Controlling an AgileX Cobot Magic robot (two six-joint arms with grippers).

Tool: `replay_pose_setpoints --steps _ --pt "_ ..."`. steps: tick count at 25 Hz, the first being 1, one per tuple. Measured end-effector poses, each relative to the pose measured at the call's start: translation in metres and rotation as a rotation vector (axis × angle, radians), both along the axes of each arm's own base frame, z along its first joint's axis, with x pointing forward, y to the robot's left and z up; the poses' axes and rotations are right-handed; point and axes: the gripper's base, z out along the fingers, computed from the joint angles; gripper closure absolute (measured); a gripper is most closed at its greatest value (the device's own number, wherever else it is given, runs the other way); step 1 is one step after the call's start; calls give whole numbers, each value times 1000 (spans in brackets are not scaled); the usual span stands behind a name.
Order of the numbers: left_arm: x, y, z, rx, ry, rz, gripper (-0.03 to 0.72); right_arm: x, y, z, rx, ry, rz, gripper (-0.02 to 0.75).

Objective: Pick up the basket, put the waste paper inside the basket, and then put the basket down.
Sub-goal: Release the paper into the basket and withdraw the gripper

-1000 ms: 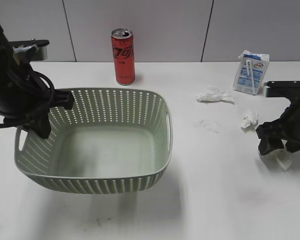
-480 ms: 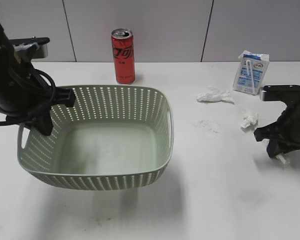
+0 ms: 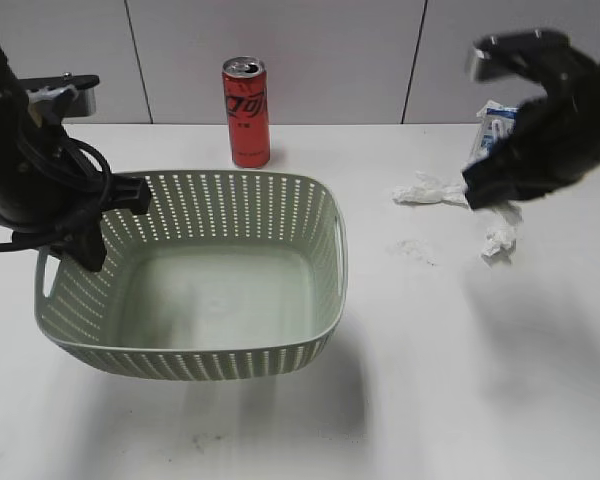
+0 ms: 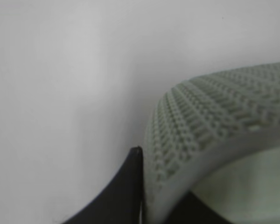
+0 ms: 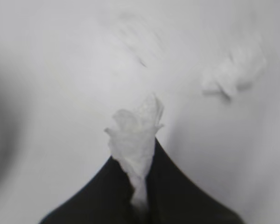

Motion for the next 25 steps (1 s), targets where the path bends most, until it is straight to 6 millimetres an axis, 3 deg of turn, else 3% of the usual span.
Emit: replay_pose_setpoints --steps 3,5,8,11,19,21,25 --pt "0 0 0 0 0 0 683 -26 47 63 129 -177 170 736" --pt "0 0 0 0 0 0 683 -46 74 94 210 -283 265 736" --pt "0 0 0 0 0 0 683 -66 110 114 333 -364 334 736" --pt "0 0 0 0 0 0 683 -75 136 103 352 -350 383 736" --pt "0 0 0 0 0 0 683 -55 170 24 278 -104 346 720" --pt "0 0 0 -1 -1 0 683 -55 172 13 263 -47 343 647" --pt "0 0 0 1 -3 -1 683 -56 173 10 260 -25 341 327"
